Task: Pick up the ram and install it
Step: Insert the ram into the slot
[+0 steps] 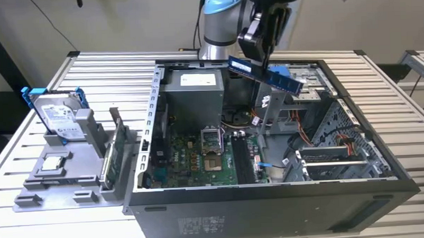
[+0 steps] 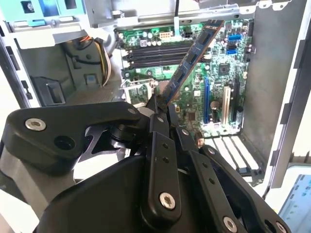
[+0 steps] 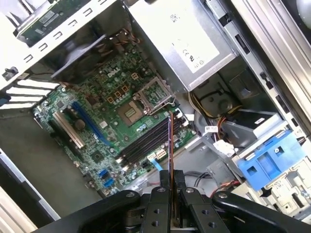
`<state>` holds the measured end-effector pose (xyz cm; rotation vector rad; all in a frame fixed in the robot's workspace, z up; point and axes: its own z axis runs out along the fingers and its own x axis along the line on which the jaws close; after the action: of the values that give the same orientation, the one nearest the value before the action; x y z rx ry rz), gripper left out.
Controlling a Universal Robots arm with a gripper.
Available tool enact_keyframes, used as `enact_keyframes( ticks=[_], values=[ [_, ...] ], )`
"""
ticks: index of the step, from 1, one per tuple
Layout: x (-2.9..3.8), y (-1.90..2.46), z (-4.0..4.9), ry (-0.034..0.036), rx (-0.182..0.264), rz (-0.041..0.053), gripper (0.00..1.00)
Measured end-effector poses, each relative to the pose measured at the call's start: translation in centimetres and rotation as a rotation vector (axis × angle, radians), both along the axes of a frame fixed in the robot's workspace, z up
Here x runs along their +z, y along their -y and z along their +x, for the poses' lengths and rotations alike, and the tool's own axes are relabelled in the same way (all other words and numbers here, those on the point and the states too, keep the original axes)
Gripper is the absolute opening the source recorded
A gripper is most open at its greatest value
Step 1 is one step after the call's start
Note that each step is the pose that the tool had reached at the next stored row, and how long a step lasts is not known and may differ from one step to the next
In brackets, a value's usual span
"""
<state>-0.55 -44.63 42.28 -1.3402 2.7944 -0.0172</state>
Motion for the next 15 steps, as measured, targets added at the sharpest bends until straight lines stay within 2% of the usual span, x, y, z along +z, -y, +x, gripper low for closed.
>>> enact_keyframes(
  ticks=[15],
  values=[
    [-0.28,0.02,0.0,-0.0001,-0.164,-0.0003,0.14]
  ],
)
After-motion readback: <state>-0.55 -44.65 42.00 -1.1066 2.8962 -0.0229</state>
